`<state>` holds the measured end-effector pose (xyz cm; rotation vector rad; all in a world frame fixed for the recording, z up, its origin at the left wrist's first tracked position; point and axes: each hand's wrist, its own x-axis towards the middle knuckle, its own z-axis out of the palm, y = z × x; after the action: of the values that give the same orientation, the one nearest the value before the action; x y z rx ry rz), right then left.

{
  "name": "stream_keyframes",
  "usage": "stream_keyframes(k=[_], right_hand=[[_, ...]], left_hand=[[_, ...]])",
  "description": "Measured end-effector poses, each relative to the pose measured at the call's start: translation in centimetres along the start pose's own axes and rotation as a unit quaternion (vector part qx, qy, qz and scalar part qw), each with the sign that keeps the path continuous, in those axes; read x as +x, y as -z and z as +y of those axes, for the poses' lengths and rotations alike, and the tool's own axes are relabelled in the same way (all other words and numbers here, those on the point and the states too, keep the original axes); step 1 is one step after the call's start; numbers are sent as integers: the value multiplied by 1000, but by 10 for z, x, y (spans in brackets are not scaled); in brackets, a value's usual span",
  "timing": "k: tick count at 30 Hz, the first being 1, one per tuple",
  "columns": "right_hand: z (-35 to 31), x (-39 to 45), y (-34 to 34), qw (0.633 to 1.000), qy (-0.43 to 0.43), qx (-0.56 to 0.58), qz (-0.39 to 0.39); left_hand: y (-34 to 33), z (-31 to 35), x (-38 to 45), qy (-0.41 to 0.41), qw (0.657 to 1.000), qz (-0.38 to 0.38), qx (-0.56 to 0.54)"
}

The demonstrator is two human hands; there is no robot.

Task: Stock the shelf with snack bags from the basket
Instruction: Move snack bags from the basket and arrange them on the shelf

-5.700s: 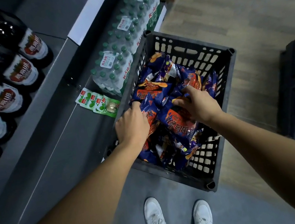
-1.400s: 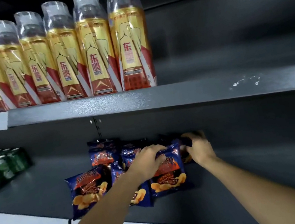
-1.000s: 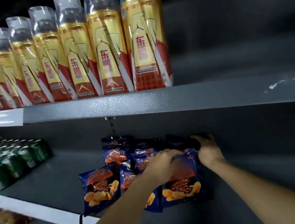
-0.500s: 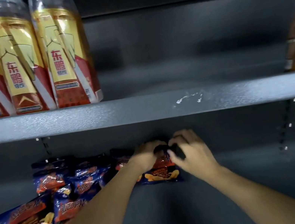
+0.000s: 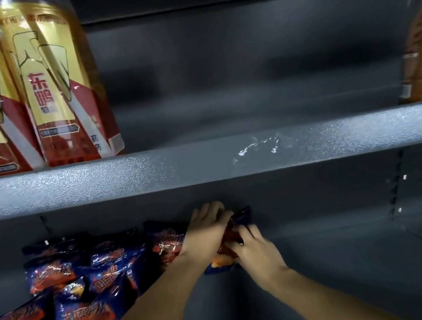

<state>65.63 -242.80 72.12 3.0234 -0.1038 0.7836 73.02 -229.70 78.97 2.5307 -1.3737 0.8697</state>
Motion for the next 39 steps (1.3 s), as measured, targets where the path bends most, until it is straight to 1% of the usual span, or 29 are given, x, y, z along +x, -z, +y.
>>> stream_keyframes(k=[1, 4, 6, 9, 10, 13, 15, 18, 20, 22, 25, 28, 30, 33, 39], right_hand=[[-2, 2, -2, 1000, -7, 1, -2], [-6, 4, -6, 1000, -9, 4, 19], [-7, 3, -7, 1000, -6, 5, 24], [-8, 1, -2, 1000, -13, -5, 2], [-8, 0, -1, 1000, -16, -6, -2], [-5, -6, 1, 1000, -13, 17, -23], [-5, -10, 8, 998, 12, 39, -46], [-2, -18, 22, 995, 32, 74, -61], [2, -26, 33, 994, 23, 94, -55], [10, -37, 46, 994, -1, 111, -19], [33, -65, 70, 991, -74, 108, 38], [65, -109, 105, 979, -171, 72, 78], [90, -146, 127, 969, -233, 33, 79], [129, -214, 162, 943, -326, -21, 66], [203, -374, 231, 884, -455, -85, 60]], left_hand=[[-1, 2, -10, 3, 1000, -8, 21], [-10, 10, -33, 26, 996, -79, 37], [-21, 16, -45, 39, 996, -75, 43], [-24, 27, -55, 87, 993, -76, 10], [-23, 31, -57, 98, 991, -87, 1], [-23, 37, -59, 110, 981, -157, 18], [-23, 42, -59, 127, 975, -178, 26], [-16, 49, -57, 143, 974, -170, 36], [-11, 56, -53, 149, 980, -131, 30], [-5, 68, -46, 152, 985, -82, -8], [2, 105, -28, 102, 991, -31, -75], [13, 168, -8, 48, 989, -12, -142], [22, 219, 2, 9, 983, -21, -183], [26, 301, 9, -57, 975, -26, -215], [32, 474, 10, -186, 943, -47, -271]])
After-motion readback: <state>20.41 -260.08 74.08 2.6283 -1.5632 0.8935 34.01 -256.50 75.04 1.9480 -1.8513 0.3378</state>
